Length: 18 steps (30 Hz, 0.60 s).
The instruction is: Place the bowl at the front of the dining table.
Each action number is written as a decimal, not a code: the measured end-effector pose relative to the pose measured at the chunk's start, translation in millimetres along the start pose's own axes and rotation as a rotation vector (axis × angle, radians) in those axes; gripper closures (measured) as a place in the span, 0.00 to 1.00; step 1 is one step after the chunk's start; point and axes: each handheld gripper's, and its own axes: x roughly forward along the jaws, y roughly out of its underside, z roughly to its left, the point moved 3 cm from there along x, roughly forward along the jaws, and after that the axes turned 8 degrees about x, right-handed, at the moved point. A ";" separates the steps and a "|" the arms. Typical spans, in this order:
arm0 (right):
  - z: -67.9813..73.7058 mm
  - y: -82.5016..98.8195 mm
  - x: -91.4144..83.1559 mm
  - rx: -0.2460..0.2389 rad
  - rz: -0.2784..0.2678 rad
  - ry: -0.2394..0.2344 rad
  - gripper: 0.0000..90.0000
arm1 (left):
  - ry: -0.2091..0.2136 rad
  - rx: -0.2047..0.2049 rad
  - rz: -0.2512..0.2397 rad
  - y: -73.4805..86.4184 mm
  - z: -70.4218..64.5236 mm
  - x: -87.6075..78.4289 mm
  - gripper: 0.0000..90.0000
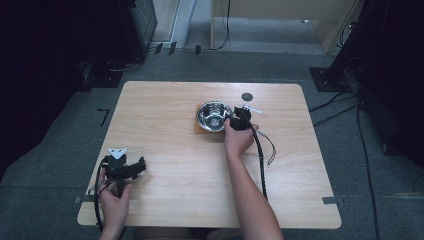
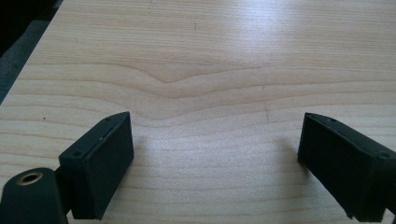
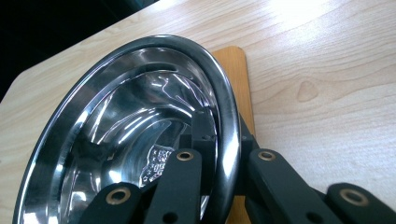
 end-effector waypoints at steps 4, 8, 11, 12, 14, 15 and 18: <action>0.0 -0.9 5.7 0.021 0.003 0.007 0.96 | 0.000 0.000 0.000 0.0 0.0 0.0 0.11; 2.4 0.0 11.1 0.019 0.004 0.015 0.96 | 0.000 0.000 0.000 0.0 0.0 0.0 0.11; 3.6 0.1 13.3 0.023 0.003 0.011 0.96 | 0.000 0.000 0.000 0.0 0.0 0.0 0.11; 4.3 0.2 14.7 0.031 0.002 0.010 0.96 | 0.000 0.000 0.000 0.0 0.0 0.0 0.11; 3.4 0.2 16.0 0.043 0.002 0.010 0.96 | 0.000 0.000 0.000 0.0 0.0 0.0 0.11; 3.1 0.2 16.4 0.048 0.002 0.012 0.96 | 0.000 0.000 0.000 0.0 0.0 0.0 0.11; 2.8 0.0 16.7 0.050 -0.006 -0.004 0.92 | 0.000 0.000 0.000 0.0 0.0 0.0 0.11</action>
